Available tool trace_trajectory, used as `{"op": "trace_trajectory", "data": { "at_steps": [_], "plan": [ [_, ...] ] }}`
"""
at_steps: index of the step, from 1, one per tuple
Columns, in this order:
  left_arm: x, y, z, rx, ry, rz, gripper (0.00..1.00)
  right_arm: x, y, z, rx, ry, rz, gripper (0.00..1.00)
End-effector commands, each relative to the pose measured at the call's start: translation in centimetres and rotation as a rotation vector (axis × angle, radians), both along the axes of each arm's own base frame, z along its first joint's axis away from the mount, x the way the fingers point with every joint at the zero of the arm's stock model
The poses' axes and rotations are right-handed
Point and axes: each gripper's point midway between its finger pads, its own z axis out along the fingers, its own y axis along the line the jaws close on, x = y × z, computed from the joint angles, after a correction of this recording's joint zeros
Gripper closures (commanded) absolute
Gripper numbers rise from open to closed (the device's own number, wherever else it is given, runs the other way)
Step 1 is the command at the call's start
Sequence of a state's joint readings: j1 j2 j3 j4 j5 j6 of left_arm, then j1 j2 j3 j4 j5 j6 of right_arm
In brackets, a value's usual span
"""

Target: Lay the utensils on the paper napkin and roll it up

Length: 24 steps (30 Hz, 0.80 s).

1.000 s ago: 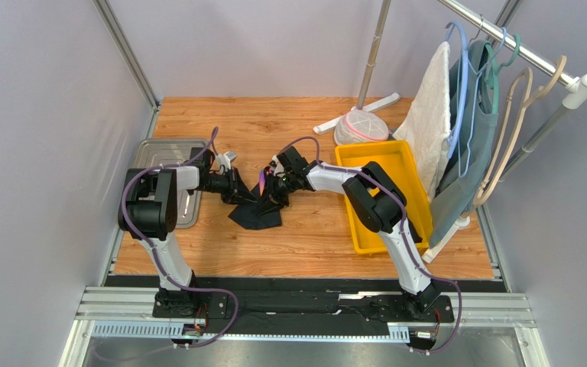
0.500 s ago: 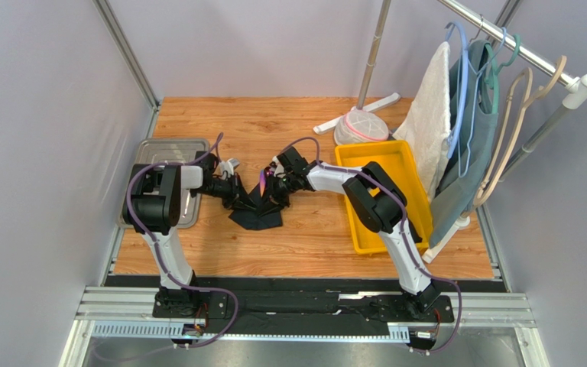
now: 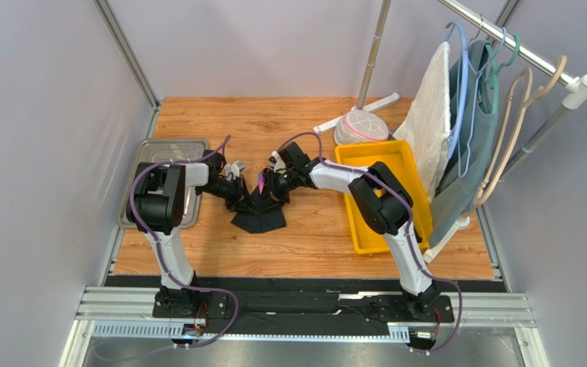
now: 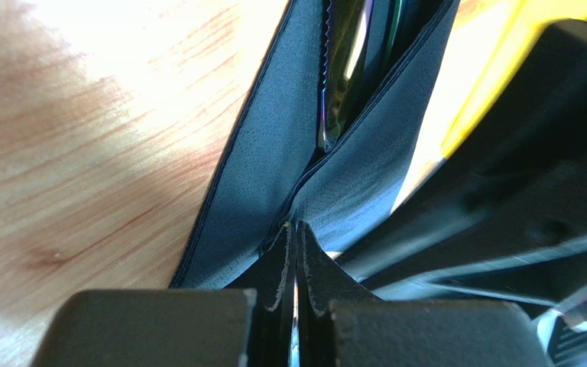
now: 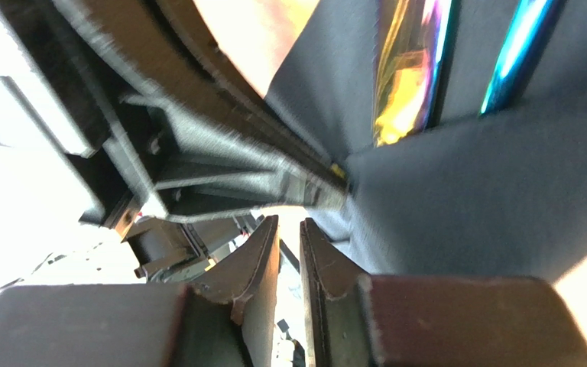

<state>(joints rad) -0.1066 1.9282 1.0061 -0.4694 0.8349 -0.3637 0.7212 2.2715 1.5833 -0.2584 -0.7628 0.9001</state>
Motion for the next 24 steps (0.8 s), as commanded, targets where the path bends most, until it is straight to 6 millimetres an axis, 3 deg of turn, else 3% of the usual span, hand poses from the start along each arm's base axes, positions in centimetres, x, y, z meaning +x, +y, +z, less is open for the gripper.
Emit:
{"op": "trace_trajectory", "data": {
  "at_steps": [1, 5, 10, 16, 18, 24],
  "plan": [
    [0.2, 0.5, 0.8, 0.064, -0.030, -0.012, 1.00, 0.9, -1.6, 5.5, 0.073, -0.126, 0.016, 0.80],
    [0.4, 0.6, 1.2, 0.064, -0.057, -0.022, 1.00, 0.5, -3.5, 3.8, 0.018, -0.137, 0.033, 0.81],
    [0.8, 0.5, 1.8, 0.056, -0.096, -0.031, 1.00, -0.5, -4.0, 1.1, -0.017, -0.097, 0.049, 0.85],
    [1.2, -0.1, 3.3, -0.002, -0.156, -0.051, 0.99, -0.6, -4.3, -0.6, -0.037, -0.091, 0.046, 0.86],
    [0.9, -0.1, 3.9, -0.028, -0.167, -0.047, 0.94, -0.5, -4.3, -0.9, -0.041, -0.090, 0.044, 0.87],
    [0.1, 1.1, 5.1, -0.060, -0.175, 0.018, 0.66, -0.5, -4.2, -1.2, -0.041, -0.086, 0.041, 0.87]
  ]
}}
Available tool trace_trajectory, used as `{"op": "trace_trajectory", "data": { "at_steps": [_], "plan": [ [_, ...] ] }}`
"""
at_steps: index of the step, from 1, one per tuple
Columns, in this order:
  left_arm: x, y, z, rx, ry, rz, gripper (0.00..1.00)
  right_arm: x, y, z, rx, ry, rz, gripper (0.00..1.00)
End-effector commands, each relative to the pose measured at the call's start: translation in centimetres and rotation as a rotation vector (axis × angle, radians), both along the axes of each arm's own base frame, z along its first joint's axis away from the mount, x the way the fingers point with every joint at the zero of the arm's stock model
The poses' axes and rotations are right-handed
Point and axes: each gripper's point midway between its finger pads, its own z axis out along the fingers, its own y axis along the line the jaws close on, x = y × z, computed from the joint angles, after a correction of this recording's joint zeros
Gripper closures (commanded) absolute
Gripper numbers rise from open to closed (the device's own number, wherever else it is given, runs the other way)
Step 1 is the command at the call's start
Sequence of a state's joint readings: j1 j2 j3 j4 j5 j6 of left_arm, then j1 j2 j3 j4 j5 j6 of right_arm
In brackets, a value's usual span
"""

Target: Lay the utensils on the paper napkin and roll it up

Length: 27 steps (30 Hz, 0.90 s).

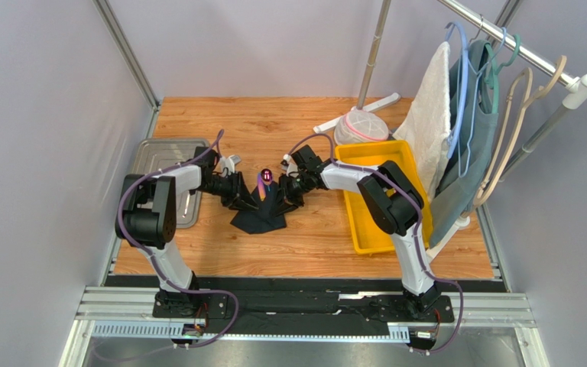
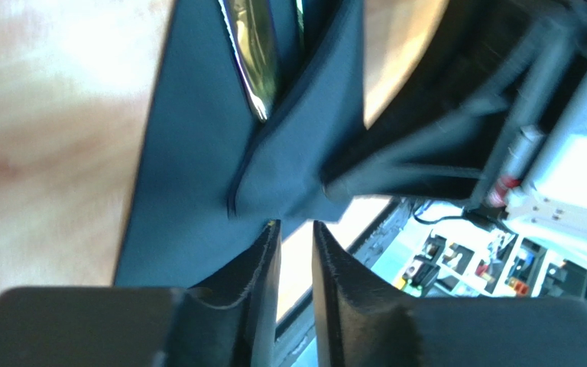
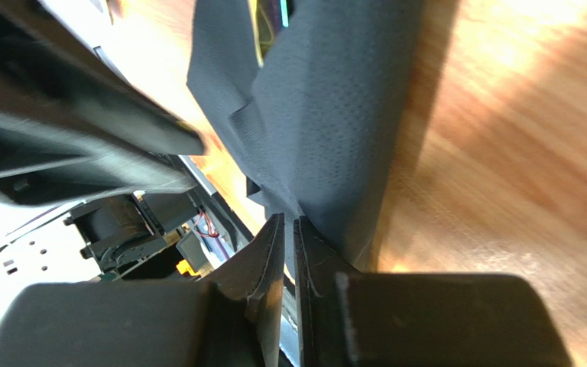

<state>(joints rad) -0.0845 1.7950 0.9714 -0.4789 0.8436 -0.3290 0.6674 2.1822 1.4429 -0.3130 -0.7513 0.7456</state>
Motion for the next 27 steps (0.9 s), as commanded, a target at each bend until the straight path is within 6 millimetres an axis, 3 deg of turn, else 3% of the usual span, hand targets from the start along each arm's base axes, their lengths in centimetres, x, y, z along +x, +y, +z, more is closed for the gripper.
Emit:
{"op": "trace_trajectory", "data": {
  "at_steps": [1, 7, 20, 27],
  "plan": [
    [-0.1, 0.5, 2.1, -0.047, -0.063, 0.019, 0.62, 0.2, 0.4, 0.0, 0.017, -0.040, 0.013, 0.87],
    [-0.7, 0.8, 0.7, -0.019, -0.005, 0.027, 0.49, 0.2, 0.5, 0.4, 0.028, -0.036, 0.011, 0.87],
    [-0.6, 0.5, -1.5, 0.004, 0.059, 0.030, 0.48, 0.1, 0.9, 1.3, 0.066, -0.029, 0.016, 0.87],
    [-0.1, -0.4, -1.3, -0.009, 0.046, 0.023, 0.52, 0.0, 1.0, 1.5, 0.080, -0.026, 0.021, 0.87]
  ]
}}
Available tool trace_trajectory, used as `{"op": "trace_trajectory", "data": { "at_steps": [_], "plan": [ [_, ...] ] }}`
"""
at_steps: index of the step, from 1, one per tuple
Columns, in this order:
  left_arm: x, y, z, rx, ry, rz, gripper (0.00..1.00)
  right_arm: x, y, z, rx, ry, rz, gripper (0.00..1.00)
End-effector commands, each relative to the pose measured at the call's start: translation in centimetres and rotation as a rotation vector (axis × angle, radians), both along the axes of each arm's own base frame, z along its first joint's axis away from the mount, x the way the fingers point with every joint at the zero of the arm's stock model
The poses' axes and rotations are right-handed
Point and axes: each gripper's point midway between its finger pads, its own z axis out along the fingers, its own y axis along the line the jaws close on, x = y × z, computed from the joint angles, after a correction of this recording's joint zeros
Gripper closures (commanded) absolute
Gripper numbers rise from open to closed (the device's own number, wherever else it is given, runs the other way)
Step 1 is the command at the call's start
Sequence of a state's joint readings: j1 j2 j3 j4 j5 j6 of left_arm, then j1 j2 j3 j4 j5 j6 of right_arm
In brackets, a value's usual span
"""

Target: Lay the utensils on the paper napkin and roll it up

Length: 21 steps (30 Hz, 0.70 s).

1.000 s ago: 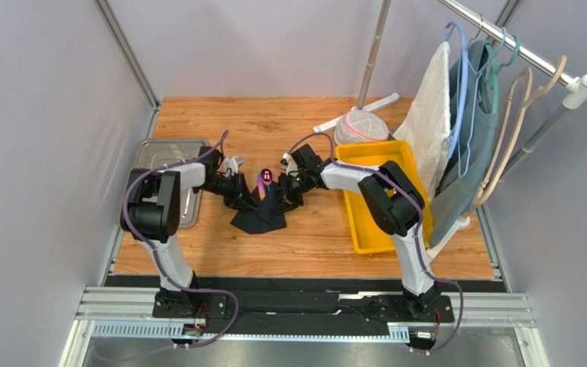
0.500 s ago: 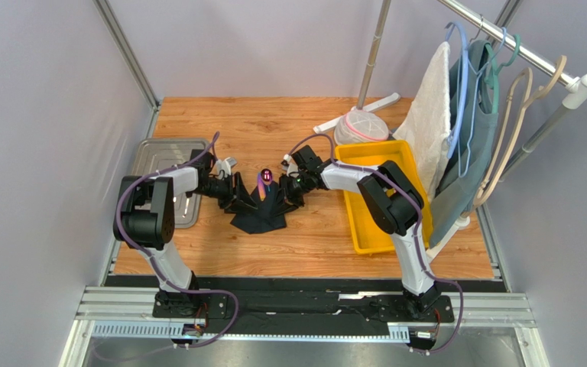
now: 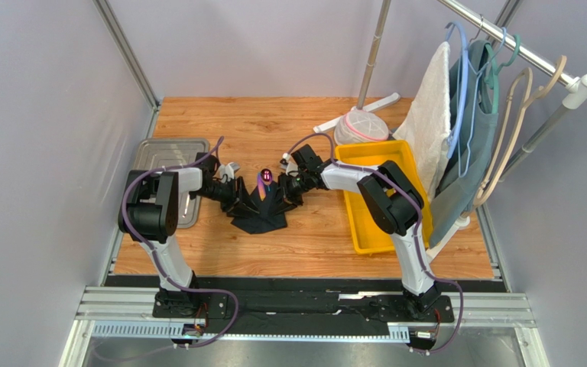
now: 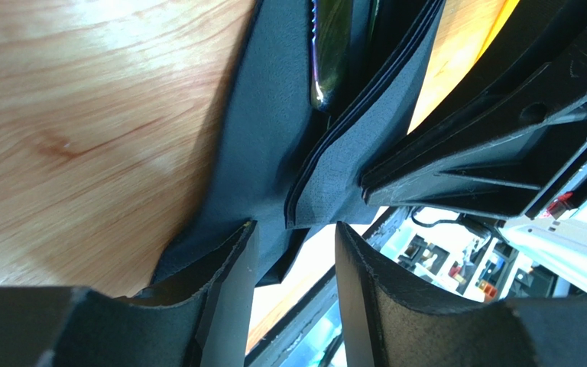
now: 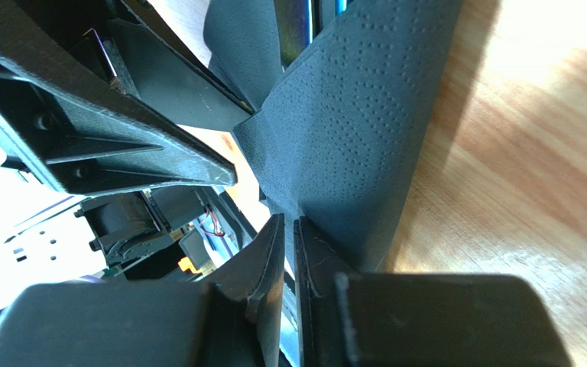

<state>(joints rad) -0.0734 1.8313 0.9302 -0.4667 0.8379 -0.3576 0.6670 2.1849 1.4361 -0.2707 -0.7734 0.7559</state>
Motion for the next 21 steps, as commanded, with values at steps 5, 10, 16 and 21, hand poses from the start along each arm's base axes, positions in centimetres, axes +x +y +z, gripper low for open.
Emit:
{"op": "trace_trajectory", "data": {
  "at_steps": [5, 10, 16, 21],
  "plan": [
    [1.7, -1.2, 0.8, -0.027, -0.055, -0.009, 0.62, -0.1, 0.6, 1.3, 0.050, -0.015, 0.014, 0.87],
    [1.9, -1.4, 1.0, -0.038, -0.058, -0.013, 0.74, -0.1, 0.7, 1.4, 0.053, -0.018, 0.015, 0.88],
    [0.7, -0.9, 1.5, -0.004, -0.055, -0.045, 0.96, 0.1, 0.7, 2.7, 0.078, -0.035, 0.019, 0.86],
    [-0.6, 0.1, 0.8, 0.062, -0.032, -0.080, 1.00, 0.8, 0.6, 4.3, 0.093, -0.084, 0.014, 0.85]
  ]
}}
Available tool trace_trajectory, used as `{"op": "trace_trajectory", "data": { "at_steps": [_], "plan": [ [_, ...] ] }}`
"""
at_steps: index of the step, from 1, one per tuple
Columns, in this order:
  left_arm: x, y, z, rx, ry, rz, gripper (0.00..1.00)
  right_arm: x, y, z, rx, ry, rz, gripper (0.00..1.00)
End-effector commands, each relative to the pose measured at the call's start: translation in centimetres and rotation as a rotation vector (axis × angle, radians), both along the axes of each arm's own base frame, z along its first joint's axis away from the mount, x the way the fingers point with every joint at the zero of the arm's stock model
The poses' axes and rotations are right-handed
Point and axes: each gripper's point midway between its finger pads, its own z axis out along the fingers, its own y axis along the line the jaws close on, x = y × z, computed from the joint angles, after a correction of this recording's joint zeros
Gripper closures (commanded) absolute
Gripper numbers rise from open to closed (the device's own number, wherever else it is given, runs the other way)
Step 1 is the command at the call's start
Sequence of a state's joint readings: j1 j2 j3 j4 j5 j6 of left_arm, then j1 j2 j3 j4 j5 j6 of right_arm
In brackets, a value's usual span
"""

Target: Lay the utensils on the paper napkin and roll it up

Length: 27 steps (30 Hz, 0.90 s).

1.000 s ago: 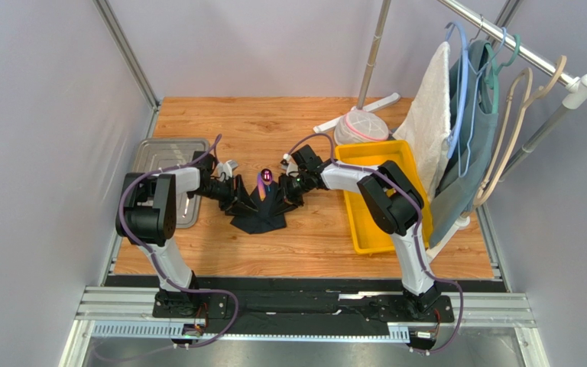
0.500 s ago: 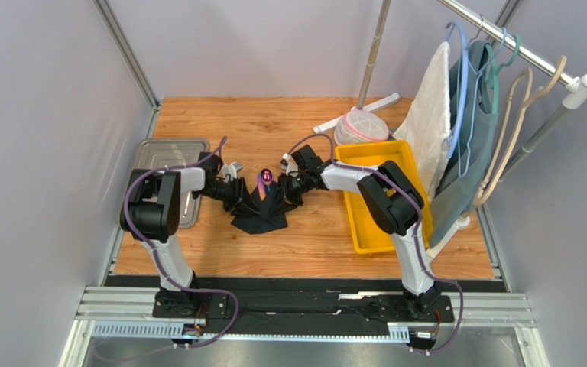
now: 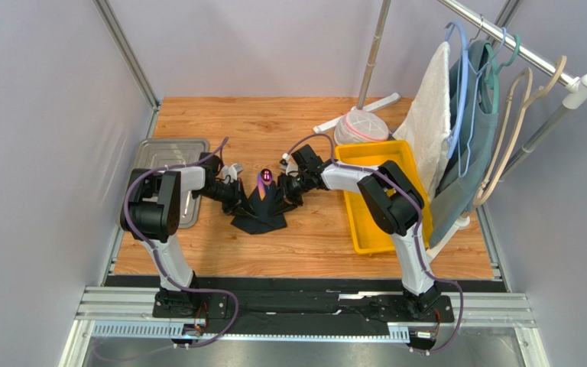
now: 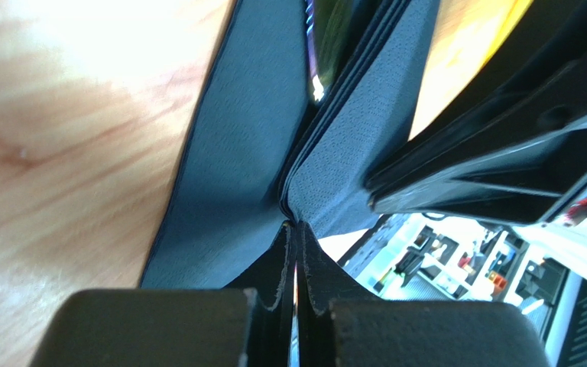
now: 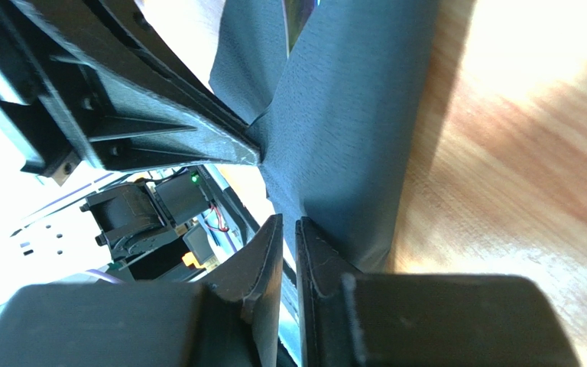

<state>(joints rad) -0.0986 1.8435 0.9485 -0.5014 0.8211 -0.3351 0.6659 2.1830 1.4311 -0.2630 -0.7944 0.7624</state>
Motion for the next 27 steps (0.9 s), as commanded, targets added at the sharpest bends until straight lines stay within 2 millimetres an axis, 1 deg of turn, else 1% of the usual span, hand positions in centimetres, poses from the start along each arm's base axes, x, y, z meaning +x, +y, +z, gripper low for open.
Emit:
{"op": "trace_trajectory", "data": {
  "at_steps": [1, 4, 11, 16, 19, 22, 25, 27],
  "plan": [
    [-0.2, 0.7, 1.1, 0.048, -0.048, -0.046, 1.00, 1.0, 0.4, 3.9, 0.071, -0.096, 0.006, 0.84],
    [-0.1, 0.8, 1.1, 0.059, -0.050, -0.046, 1.00, 1.2, 0.3, 3.7, 0.056, -0.109, 0.001, 0.84],
    [0.2, 0.9, 1.2, 0.073, -0.057, -0.051, 1.00, 1.7, 0.6, 2.0, 0.018, -0.105, -0.009, 0.84],
    [0.3, 0.9, 1.2, 0.076, -0.060, -0.050, 1.00, 2.1, 0.5, -0.7, -0.039, -0.090, -0.026, 0.84],
    [0.4, 1.0, 1.3, 0.075, -0.060, -0.051, 1.00, 2.0, 0.4, -1.8, -0.061, -0.080, -0.032, 0.84],
    [0.4, 1.0, 1.3, 0.081, -0.060, -0.051, 1.00, 2.1, 0.3, -2.4, -0.075, -0.076, -0.041, 0.85],
    [0.5, 1.1, 1.3, 0.086, -0.051, -0.048, 1.00, 2.2, 0.3, -2.2, -0.072, -0.079, -0.042, 0.84],
    [0.5, 1.1, 1.3, 0.092, -0.043, -0.048, 1.00, 2.6, 0.6, -1.0, -0.050, -0.101, -0.044, 0.84]
  ]
}}
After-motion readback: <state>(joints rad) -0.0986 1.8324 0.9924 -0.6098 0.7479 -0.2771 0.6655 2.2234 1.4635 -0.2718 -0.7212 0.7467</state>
